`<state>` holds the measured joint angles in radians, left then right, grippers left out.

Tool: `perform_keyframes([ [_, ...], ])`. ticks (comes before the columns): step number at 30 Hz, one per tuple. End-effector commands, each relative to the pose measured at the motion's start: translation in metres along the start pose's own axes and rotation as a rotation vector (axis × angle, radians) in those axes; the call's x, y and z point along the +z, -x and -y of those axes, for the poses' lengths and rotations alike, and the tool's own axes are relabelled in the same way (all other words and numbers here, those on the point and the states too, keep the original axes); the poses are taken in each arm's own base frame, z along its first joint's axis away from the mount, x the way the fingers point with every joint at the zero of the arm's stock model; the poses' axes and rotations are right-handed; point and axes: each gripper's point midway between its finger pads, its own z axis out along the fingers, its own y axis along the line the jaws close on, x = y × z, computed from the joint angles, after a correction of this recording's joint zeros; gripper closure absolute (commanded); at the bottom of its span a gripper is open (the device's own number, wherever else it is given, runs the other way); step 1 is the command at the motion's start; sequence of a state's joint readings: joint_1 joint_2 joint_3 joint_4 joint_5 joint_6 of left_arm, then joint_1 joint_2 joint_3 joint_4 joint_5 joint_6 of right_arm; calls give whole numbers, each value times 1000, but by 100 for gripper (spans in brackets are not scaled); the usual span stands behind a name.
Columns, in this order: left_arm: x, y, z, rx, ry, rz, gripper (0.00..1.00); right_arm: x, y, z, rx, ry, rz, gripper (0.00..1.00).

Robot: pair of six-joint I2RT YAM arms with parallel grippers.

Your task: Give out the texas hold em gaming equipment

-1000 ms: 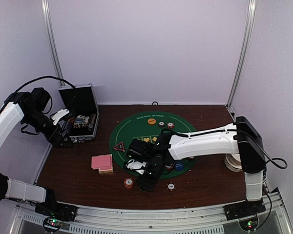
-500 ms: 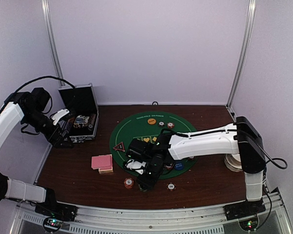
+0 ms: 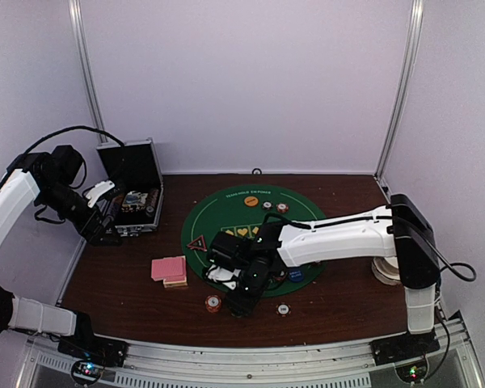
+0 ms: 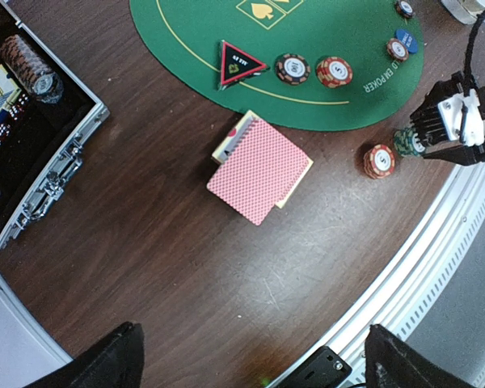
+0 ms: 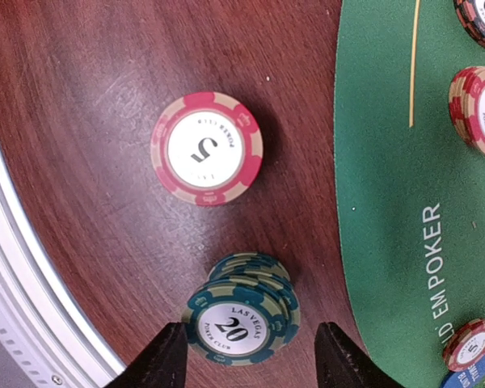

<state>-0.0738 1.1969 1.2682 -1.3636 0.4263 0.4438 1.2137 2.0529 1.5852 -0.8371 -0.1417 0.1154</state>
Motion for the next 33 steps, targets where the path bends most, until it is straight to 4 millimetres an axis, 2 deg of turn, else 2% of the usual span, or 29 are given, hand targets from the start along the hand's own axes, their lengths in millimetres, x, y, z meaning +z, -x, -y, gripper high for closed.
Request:
perform_keyframes([
  [1,-8,6,3,28,5,22,2,-6,11,-2,-17,-35,32,42],
  [8,-8,5,4,28,2,22,2,-4,12,-9,-37,-39,30,37],
  [17,-8,5,5,29,0,22,3,6,7,-6,-42,-57,6,32],
  [23,-8,4,3,30,8,18,2,12,8,-7,-43,-56,2,42],
  [28,-8,4,4,30,7,18,2,9,11,-7,-42,-55,16,50],
  [33,-7,3,4,28,3,17,2,3,11,-8,-41,-51,21,51],
])
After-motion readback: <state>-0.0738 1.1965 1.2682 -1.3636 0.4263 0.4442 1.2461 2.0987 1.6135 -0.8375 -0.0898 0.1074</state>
